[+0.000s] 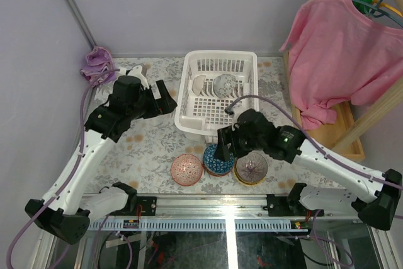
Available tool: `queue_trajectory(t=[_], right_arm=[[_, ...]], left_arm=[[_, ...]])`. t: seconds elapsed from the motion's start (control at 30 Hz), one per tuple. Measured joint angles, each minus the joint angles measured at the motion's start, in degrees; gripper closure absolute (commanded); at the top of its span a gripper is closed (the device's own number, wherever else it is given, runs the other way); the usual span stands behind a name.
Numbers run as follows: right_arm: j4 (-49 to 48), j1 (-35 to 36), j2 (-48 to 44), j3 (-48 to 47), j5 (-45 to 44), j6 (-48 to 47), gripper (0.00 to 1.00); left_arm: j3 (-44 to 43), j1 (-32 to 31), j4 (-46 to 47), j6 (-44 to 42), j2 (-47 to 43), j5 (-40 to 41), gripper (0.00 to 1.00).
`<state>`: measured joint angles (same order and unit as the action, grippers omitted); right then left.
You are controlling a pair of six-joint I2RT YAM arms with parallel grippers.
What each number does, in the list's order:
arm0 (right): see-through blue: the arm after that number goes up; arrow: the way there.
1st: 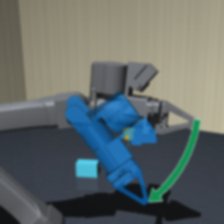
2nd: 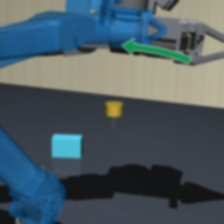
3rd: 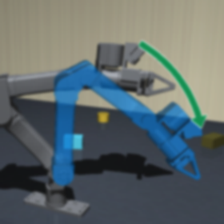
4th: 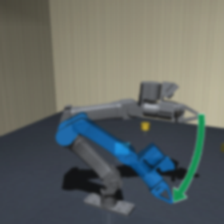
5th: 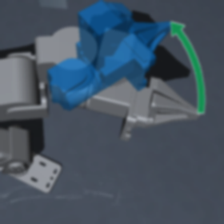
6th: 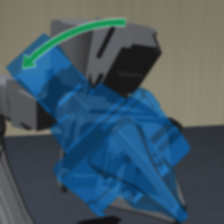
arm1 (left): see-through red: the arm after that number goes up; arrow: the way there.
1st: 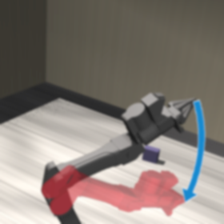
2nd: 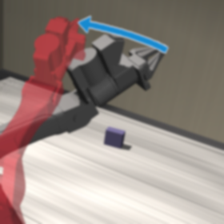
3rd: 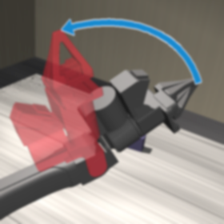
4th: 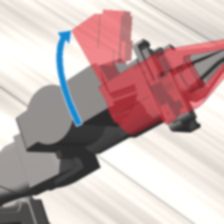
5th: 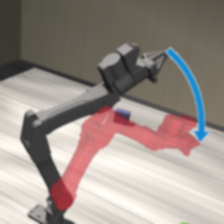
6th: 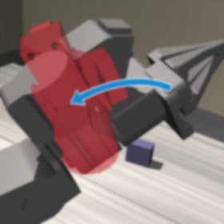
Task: Load the bowls into the dish rack
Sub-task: Pick up the bowl from the center of the board.
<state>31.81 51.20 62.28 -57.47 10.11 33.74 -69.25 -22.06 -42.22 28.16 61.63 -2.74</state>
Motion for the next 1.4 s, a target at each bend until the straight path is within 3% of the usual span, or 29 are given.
queue_trajectory(t=[0.2,0.33,0.8,1.03,1.4], right_arm=[[1.1,13.8,4.2,0.5,-11.0,2.6,0.34],[-0.2,18.1,10.6,0.4,-15.4,4.0,0.35],[-2.7,22.6,20.6,-7.9,-24.3,5.4,0.37],[0.4,22.6,24.2,-10.1,-27.6,6.7,0.44],[5.3,22.6,29.7,-13.9,-30.2,7.5,0.47]], left_arm=[[0.6,0.0,-2.3,0.9,-3.5,-0.2,0.0],[0.6,0.0,-3.2,1.2,-4.9,-0.2,0.0],[2.5,0.0,-6.1,1.2,-7.6,0.7,0.0],[2.8,0.0,-6.4,1.2,-7.6,0.9,0.0],[2.8,0.0,-6.5,1.1,-7.1,1.1,0.0]])
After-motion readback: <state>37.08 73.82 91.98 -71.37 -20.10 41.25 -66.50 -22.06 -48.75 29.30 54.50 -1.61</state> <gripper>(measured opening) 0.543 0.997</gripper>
